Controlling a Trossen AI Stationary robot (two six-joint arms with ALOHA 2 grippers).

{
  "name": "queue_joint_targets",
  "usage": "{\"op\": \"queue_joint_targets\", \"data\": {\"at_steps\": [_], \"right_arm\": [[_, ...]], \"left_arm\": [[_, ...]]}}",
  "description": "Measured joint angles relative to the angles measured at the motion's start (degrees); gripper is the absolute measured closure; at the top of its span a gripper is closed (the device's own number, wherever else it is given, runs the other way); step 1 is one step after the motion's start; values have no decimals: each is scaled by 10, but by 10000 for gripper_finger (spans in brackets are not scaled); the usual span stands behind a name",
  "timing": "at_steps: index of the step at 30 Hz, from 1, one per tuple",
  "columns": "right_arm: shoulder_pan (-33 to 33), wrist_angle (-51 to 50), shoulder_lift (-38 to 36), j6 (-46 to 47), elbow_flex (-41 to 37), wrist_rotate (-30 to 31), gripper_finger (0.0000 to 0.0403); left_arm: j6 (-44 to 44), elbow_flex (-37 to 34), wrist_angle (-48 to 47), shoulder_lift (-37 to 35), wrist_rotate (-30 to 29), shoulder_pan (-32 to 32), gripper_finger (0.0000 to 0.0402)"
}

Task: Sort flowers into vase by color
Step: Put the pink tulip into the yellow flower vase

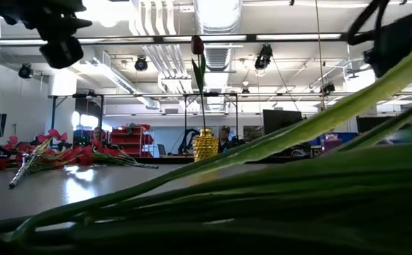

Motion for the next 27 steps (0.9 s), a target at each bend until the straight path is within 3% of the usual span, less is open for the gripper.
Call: {"op": "queue_joint_targets", "data": {"at_steps": [5, 11, 17, 21, 27], "right_arm": [[5, -106, -1, 62, 8, -31, 79], [5, -64, -9, 94, -59, -97, 79], [6, -50, -26, 162, -101, -104, 91], [6, -30, -47, 174, -134, -102, 139], [7, -15, -66, 205, -158, -69, 253]], "left_arm": [[0, 14, -15, 28, 5, -1, 338], [0, 49, -30, 27, 57, -13, 338], [14, 78, -79, 0, 60, -26, 338], [15, 78, -89, -12, 58, -26, 338], [52, 76, -91, -18, 30, -25, 338]]}}
